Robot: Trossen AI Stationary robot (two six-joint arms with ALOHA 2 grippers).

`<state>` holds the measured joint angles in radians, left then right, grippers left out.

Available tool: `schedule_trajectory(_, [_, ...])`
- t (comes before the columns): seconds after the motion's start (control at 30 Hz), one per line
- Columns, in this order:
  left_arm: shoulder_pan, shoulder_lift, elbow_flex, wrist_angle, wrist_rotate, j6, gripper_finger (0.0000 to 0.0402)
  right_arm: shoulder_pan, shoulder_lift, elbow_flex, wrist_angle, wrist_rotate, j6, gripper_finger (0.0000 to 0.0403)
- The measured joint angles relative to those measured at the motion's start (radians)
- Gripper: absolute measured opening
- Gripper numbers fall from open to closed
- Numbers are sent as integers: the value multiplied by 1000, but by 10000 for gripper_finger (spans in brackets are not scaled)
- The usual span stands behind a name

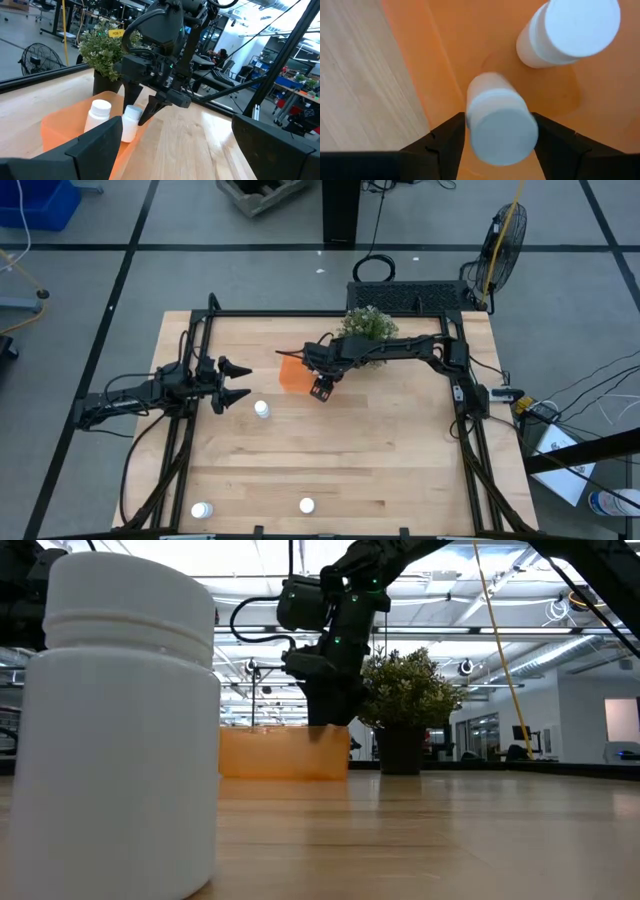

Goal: Pick and place pill bottles into a basket
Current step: Put the white pill bottle into the orange bin

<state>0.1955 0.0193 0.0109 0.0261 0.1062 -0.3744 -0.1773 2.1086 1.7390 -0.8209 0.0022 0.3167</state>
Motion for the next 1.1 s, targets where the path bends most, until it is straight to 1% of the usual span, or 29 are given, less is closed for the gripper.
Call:
schedule_trajectory(0.17, [0, 0, 0, 0, 0, 0, 379, 1, 0, 0, 1, 26, -16, 248])
schedule_trajectory(0.3, [0, 0, 0, 0, 0, 0, 379, 2, -9, -1, -2, 27, -18, 259])
schedule_trajectory(0.5, [0, 0, 0, 0, 0, 1, 379, 24, -73, -1, -7, 29, -26, 257])
schedule_trajectory(0.6, [0, 0, 0, 0, 0, 3, 379, 45, -122, -1, -37, 28, -7, 256])
schedule_trajectory(0.73, [0, 0, 0, 0, 0, -3, 379, 92, -187, -1, -108, 37, 45, 253])
schedule_trajectory(0.8, [0, 0, 0, 0, 0, -17, 379, 129, -217, -12, -125, 57, 70, 245])
schedule_trajectory(0.87, [0, 0, 0, 0, 0, -35, 379, 172, -252, -44, -114, 76, 73, 222])
schedule_trajectory(0.93, [0, 0, 0, 0, 1, -47, 379, 224, -291, -86, -88, 110, 76, 178])
schedule_trajectory(1.0, [0, 0, 0, 0, 1, -50, 379, 275, -336, -149, -61, 134, 90, 118])
schedule_trajectory(1.07, [0, 0, 0, 0, 1, -50, 379, 327, -393, -231, -7, 154, 114, 45])
schedule_trajectory(1.1, [0, 0, 0, 0, 1, -50, 379, 354, -427, -282, 35, 169, 124, 23])
